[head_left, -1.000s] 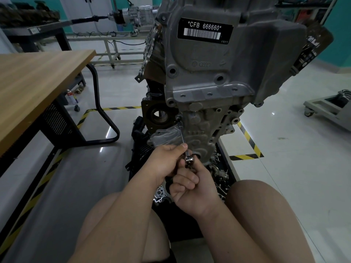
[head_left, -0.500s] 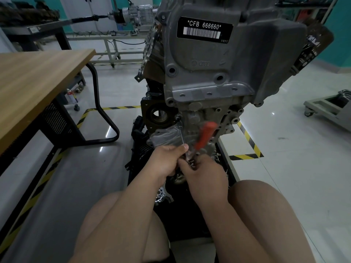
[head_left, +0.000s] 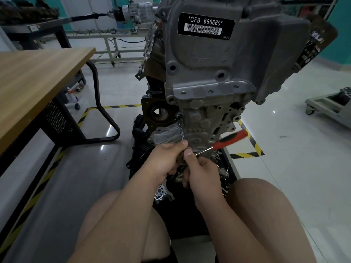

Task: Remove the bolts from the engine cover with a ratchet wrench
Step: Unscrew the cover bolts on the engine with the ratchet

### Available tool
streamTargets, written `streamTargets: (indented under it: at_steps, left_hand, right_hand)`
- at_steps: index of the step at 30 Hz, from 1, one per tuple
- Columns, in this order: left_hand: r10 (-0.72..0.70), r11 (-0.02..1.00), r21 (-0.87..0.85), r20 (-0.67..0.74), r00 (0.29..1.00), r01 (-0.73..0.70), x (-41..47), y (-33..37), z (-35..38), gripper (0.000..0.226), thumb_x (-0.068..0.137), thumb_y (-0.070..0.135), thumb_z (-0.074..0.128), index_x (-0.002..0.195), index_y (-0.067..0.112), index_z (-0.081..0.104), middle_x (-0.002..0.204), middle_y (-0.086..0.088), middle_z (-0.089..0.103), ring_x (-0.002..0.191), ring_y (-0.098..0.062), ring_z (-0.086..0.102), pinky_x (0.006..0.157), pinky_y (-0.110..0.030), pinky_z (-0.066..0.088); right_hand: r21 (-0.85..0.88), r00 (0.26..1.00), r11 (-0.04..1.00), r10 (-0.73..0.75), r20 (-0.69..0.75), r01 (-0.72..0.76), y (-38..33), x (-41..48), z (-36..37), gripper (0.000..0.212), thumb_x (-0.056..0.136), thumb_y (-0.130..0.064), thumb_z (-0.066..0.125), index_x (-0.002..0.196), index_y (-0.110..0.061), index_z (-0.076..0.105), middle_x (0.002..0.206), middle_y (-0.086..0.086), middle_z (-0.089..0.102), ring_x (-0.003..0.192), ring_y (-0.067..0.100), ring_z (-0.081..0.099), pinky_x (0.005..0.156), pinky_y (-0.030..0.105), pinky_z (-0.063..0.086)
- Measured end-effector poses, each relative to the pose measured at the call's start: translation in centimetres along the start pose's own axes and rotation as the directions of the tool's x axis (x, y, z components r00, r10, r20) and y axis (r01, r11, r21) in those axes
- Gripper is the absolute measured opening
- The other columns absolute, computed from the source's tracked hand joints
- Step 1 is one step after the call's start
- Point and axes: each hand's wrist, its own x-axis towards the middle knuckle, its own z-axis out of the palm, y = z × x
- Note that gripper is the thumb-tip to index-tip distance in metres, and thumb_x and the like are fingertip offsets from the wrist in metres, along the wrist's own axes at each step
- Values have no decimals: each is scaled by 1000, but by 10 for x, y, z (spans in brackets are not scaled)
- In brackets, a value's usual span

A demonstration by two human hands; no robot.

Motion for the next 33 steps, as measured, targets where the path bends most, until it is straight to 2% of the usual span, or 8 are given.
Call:
streamTargets:
  at_steps: [2, 5, 7, 14, 17, 20, 30, 33]
  left_hand:
    - [4, 1000, 7, 15, 1000, -4, -1, 0, 1, 34, 94, 35, 58, 68, 19, 74, 46, 6, 51, 34, -5, 32, 36, -17, 23]
    - [-7, 1000, 22, 18, 1000, 7, -1, 1, 0, 37, 94, 38, 58, 66, 21, 75, 49, 3, 57, 34, -5, 35, 35, -16, 25]
    - [-16, 1000, 27, 8, 1000, 16, -1, 1, -1, 34, 93, 39, 58, 71, 20, 74, 48, 4, 56, 34, -5, 38, 34, -16, 27]
    - [-7, 1000, 23, -15, 1000, 7, -2, 1, 0, 30, 92, 38, 60, 75, 17, 72, 46, 4, 56, 33, -4, 43, 34, -14, 29]
    - [-4, 1000, 22, -25, 1000, 5, -2, 0, 2, 31, 92, 39, 60, 73, 18, 72, 46, 3, 55, 34, -6, 44, 34, -14, 29]
    - [-8, 1000, 18, -18, 1000, 8, -3, 1, 3, 31, 91, 39, 61, 71, 19, 72, 47, 2, 57, 38, -7, 49, 36, -15, 33]
    - [-11, 1000, 17, -31, 999, 12, -2, 1, 2, 33, 89, 42, 63, 66, 21, 73, 50, 0, 59, 47, -11, 56, 48, -21, 42]
    - [1, 999, 37, -43, 999, 1, -2, 0, 1, 34, 90, 41, 63, 63, 22, 73, 51, -1, 60, 43, -10, 54, 40, -18, 38]
  right_hand:
    - [268, 981, 946, 161, 110, -185, -4, 0, 3, 47, 97, -37, 54, 56, -19, 66, 40, -3, 38, 36, 11, 36, 41, 23, 31]
    - [538, 908, 731, 321, 269, -418, -8, 0, 7, 46, 96, -41, 51, 59, -26, 73, 41, -9, 28, 35, 5, 28, 37, 20, 31]
    - [585, 889, 669, 347, 300, -458, -8, 0, 8, 46, 95, -42, 51, 59, -26, 74, 41, -10, 27, 34, 5, 27, 37, 19, 32]
    - [610, 878, 633, 376, 296, -477, -7, -1, 9, 34, 93, -42, 53, 72, -28, 76, 43, -9, 28, 35, 5, 26, 38, 20, 30]
    - [670, 859, 544, 391, 330, -505, -7, -1, 9, 30, 80, -44, 59, 89, -16, 66, 41, -9, 30, 33, 5, 26, 36, 19, 30]
    - [718, 846, 463, 394, 359, -520, -6, -2, 9, 36, 86, -46, 55, 84, -10, 57, 38, -9, 31, 30, 5, 27, 35, 18, 30]
    - [741, 851, 436, 376, 366, -511, -1, -2, 12, 43, 94, -49, 48, 75, -11, 55, 36, -7, 32, 29, 7, 29, 35, 20, 30]
    - [627, 883, 624, 378, 280, -466, 0, -1, 11, 42, 97, -49, 45, 83, -16, 67, 40, -5, 31, 33, 8, 29, 37, 21, 31]
